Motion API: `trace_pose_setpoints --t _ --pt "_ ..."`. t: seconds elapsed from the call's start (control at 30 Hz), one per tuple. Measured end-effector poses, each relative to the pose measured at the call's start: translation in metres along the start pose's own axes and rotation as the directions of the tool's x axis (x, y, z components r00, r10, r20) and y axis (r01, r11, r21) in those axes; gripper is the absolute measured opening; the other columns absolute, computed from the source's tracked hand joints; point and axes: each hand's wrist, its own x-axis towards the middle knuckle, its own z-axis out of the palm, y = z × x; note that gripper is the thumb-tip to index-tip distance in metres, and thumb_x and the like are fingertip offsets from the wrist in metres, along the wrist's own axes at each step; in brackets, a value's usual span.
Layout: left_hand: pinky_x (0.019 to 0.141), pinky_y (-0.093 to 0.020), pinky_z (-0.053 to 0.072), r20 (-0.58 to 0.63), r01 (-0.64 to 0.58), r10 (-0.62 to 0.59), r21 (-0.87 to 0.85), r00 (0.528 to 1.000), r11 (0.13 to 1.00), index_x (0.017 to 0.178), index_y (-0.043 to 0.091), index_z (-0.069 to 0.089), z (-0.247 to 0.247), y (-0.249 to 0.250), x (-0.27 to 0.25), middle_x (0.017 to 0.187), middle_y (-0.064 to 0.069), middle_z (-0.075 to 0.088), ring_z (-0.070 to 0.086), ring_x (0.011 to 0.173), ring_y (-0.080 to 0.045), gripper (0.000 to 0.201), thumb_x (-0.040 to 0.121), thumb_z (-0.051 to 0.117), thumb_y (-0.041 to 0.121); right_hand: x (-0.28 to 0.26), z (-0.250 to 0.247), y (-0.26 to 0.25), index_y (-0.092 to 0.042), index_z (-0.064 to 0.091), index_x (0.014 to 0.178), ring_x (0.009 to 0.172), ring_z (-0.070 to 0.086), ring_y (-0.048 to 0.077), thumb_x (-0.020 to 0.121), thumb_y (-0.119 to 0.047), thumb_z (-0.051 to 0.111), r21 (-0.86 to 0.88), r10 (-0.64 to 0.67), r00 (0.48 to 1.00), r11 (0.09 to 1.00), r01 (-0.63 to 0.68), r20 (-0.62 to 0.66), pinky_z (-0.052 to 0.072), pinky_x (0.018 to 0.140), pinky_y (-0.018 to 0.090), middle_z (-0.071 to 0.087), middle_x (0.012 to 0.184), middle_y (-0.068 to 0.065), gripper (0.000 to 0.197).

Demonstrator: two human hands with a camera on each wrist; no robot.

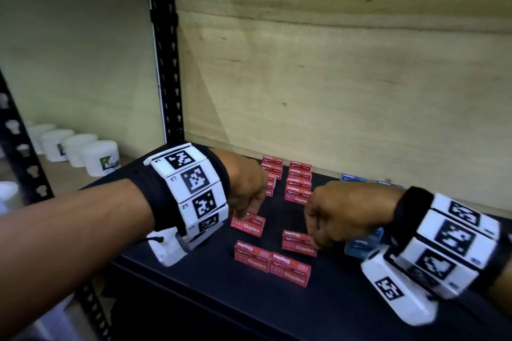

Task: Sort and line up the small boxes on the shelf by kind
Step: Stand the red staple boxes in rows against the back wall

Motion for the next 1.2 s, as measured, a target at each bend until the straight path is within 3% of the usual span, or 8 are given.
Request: trace_pose_setpoints --t 0.1,0.33,0.5,0.6,0.77,0.83,0.97,1.2 --pt "0.076 -0.023 0.055 0.026 -0.004 0.005 -0.021 1.000 1.000 0.105 0.017 0.072 0.005 -0.005 -0.009 0.092 0.001 0.075 0.071 0.087 -0.013 0.021 0.085 0.073 0.011 -0.011 0.008 0.001 -0.028 0.075 0.088 0.060 0.059 -0.010 0.086 -0.030 0.071 0.034 -0.018 1.000 0.999 0.017 0.007 0.047 0.064 0.013 0.074 0.079 -0.018 0.005" --pt "0.083 -0.030 0.058 0.049 -0.028 0.031 -0.047 0.998 0.998 0.101 0.024 0.072 0.018 -0.010 -0.023 0.092 0.001 0.076 0.071 0.087 -0.013 0.018 0.085 0.072 0.016 -0.029 0.018 0.000 -0.028 0.073 0.089 0.066 0.060 -0.007 0.087 -0.037 0.072 0.080 -0.008 1.000 0.997 0.008 -0.004 0.049 0.067 0.016 0.074 0.083 -0.017 0.009" --pt "0.069 -0.017 0.050 0.053 -0.024 0.028 -0.067 0.998 0.997 0.104 0.022 0.071 0.022 -0.010 -0.029 0.097 0.001 0.075 0.070 0.090 -0.012 0.018 0.087 0.070 0.014 -0.034 0.021 -0.005 -0.029 0.071 0.089 0.074 0.063 -0.001 0.085 -0.041 0.072 0.052 0.009 1.000 0.999 -0.007 -0.030 0.055 0.078 0.024 0.072 0.085 -0.015 0.012" --pt "0.070 -0.018 0.051 0.052 -0.028 0.031 -0.058 0.998 0.998 0.104 0.022 0.070 0.025 -0.009 -0.031 0.097 0.002 0.075 0.069 0.089 -0.011 0.018 0.087 0.071 0.014 -0.036 0.021 -0.007 -0.029 0.069 0.091 0.077 0.066 0.002 0.086 -0.042 0.070 0.045 0.022 1.000 0.999 -0.022 -0.009 0.056 0.080 0.027 0.074 0.086 -0.011 0.014" --pt "0.065 -0.011 0.043 0.077 -0.027 0.031 -0.057 0.997 0.998 0.122 0.032 0.061 0.026 -0.008 -0.041 0.113 0.013 0.065 0.055 0.070 0.006 0.045 0.082 0.078 0.018 -0.040 0.021 -0.010 -0.036 0.061 0.111 0.093 0.063 0.007 0.081 -0.053 0.072 0.051 0.043 0.999 0.998 -0.044 0.018 0.053 0.087 0.029 0.068 0.103 -0.015 0.036" --pt "0.079 -0.018 0.048 0.112 -0.033 0.039 -0.056 0.993 0.998 0.126 0.035 0.057 0.028 -0.006 -0.044 0.116 0.014 0.063 0.055 0.077 0.004 0.055 0.078 0.082 0.025 -0.039 0.023 -0.013 -0.039 0.056 0.119 0.097 0.061 0.007 0.079 -0.059 0.072 0.042 0.039 0.999 0.998 -0.041 0.027 0.052 0.090 0.029 0.063 0.109 -0.016 0.048" --pt "0.095 -0.030 0.048 0.093 -0.032 0.034 -0.023 0.995 0.999 0.125 0.035 0.057 0.034 0.001 -0.044 0.112 0.016 0.060 0.057 0.098 -0.007 0.056 0.075 0.082 0.041 -0.035 0.029 -0.022 -0.036 0.056 0.120 0.093 0.060 0.010 0.079 -0.063 0.068 -0.003 0.016 1.000 1.000 -0.016 0.013 0.053 0.086 0.030 0.063 0.109 -0.014 0.050" --pt "0.087 -0.028 0.047 0.041 -0.053 0.053 0.003 0.998 0.999 0.124 0.032 0.058 0.036 0.012 -0.039 0.102 0.015 0.053 0.052 0.093 -0.009 0.047 0.082 0.076 0.042 -0.024 0.034 -0.033 -0.033 0.058 0.119 0.093 0.061 0.016 0.084 -0.058 0.067 -0.017 0.005 1.000 1.000 -0.005 -0.003 0.053 0.082 0.034 0.062 0.109 -0.007 0.044"
